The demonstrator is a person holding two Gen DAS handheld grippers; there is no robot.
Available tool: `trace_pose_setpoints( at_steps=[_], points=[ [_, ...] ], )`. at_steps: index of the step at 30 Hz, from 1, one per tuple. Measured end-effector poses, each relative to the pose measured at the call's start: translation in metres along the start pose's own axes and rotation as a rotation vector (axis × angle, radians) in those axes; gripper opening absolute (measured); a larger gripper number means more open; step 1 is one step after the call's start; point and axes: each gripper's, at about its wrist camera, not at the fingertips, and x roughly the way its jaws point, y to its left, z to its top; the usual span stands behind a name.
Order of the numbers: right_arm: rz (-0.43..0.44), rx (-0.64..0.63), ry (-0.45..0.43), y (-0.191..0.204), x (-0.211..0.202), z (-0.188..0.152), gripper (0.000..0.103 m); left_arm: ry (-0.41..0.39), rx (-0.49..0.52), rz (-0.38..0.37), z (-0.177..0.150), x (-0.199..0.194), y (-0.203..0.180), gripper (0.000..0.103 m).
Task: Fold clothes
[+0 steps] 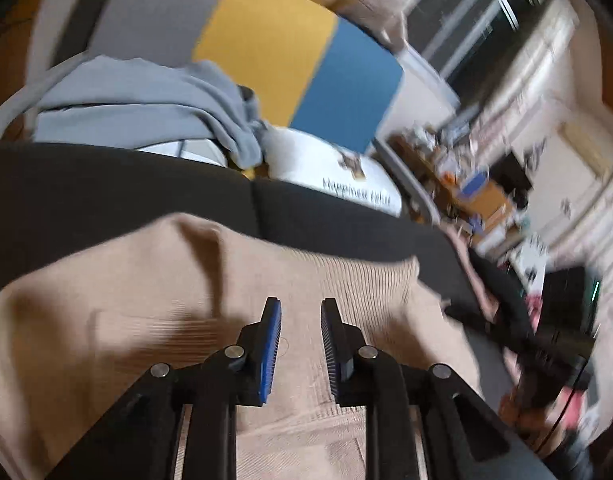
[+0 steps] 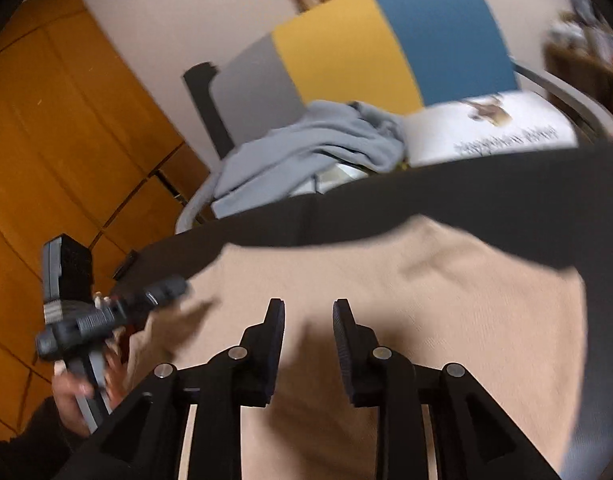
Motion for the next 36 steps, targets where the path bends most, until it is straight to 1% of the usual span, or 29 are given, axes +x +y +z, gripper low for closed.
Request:
trace_pose_setpoints(
  at_steps=[1, 3, 4, 5, 7, 8, 9, 10, 11, 14, 18, 20, 21, 23, 24, 27, 28, 29, 31, 32, 33, 35, 36],
  points=[
    [-0.018, 0.039, 0.015, -0.007, 0.008, 0.006, 0.029, 0.014, 0.002, 0.0, -0.001, 0.007, -0.002, 0.019],
    [-0.055, 0.117, 0.045, -0.02, 0.023, 0.017, 0.03, 0.01, 0.018, -0.01, -0.004, 0.012, -0.008, 0.019],
    [-0.019, 0.188, 0.038, -0.033, 0.025, 0.018, 0.031, 0.009, 0.03, -0.02, -0.006, 0.014, -0.012, 0.019],
    [0.048, 0.278, 0.017, -0.049, 0.024, 0.016, 0.035, 0.015, 0.043, -0.034, -0.007, 0.019, -0.016, 0.019],
    [0.182, 0.457, -0.026, -0.082, 0.022, 0.012, 0.064, 0.03, 0.06, -0.058, -0.008, 0.027, -0.022, 0.019],
    [0.256, 0.535, -0.028, -0.095, 0.024, 0.01, 0.069, 0.038, 0.069, -0.071, -0.008, 0.032, -0.025, 0.019],
    [0.31, 0.585, -0.023, -0.104, 0.028, 0.008, 0.08, 0.047, 0.088, -0.079, -0.01, 0.035, -0.028, 0.019],
    [0.324, 0.597, -0.022, -0.108, 0.032, 0.01, 0.09, 0.056, 0.11, -0.084, -0.013, 0.037, -0.031, 0.019],
    [0.324, 0.595, -0.021, -0.109, 0.036, 0.015, 0.093, 0.073, 0.132, -0.087, -0.016, 0.042, -0.034, 0.019],
    [0.321, 0.589, -0.02, -0.112, 0.051, 0.029, 0.096, 0.138, 0.154, -0.114, -0.029, 0.053, -0.034, 0.018],
    [0.317, 0.581, -0.018, -0.116, 0.069, 0.049, 0.097, 0.143, 0.17, -0.11, -0.04, 0.052, -0.03, 0.014],
    [0.288, 0.604, -0.026, -0.128, 0.079, 0.054, 0.098, 0.146, 0.176, -0.106, -0.041, 0.052, -0.03, 0.013],
    [0.279, 0.606, -0.024, -0.131, 0.08, 0.055, 0.095, 0.145, 0.185, -0.097, -0.042, 0.052, -0.031, 0.013],
    [0.273, 0.584, -0.03, -0.131, 0.074, 0.056, 0.095, 0.145, 0.188, -0.087, -0.042, 0.053, -0.033, 0.013],
    [0.275, 0.571, -0.013, -0.13, 0.069, 0.055, 0.096, 0.146, 0.183, -0.086, -0.042, 0.053, -0.033, 0.013],
    [0.248, 0.551, 0.007, -0.131, 0.047, 0.05, 0.1, 0.159, 0.149, -0.098, -0.037, 0.046, -0.03, 0.013],
    [0.242, 0.549, 0.016, -0.133, 0.038, 0.047, 0.1, 0.159, 0.135, -0.109, -0.034, 0.043, -0.028, 0.013],
    [0.219, 0.546, 0.021, -0.134, 0.028, 0.043, 0.1, 0.149, 0.119, -0.111, -0.03, 0.038, -0.024, 0.014],
    [0.193, 0.514, -0.003, -0.128, 0.007, 0.038, 0.101, 0.11, 0.089, -0.095, -0.021, 0.027, -0.013, 0.014],
    [0.206, 0.5, -0.009, -0.122, 0.002, 0.037, 0.102, 0.09, 0.074, -0.085, -0.017, 0.022, -0.008, 0.014],
    [0.244, 0.487, -0.006, -0.11, 0.003, 0.037, 0.102, 0.071, 0.051, -0.088, -0.011, 0.019, -0.002, 0.014],
    [0.301, 0.45, 0.011, -0.085, 0.014, 0.037, 0.103, 0.033, -0.001, -0.103, 0.002, 0.014, 0.009, 0.014],
    [0.317, 0.424, 0.025, -0.072, 0.022, 0.035, 0.103, 0.014, -0.006, -0.108, 0.009, 0.014, 0.01, 0.015]
  ],
)
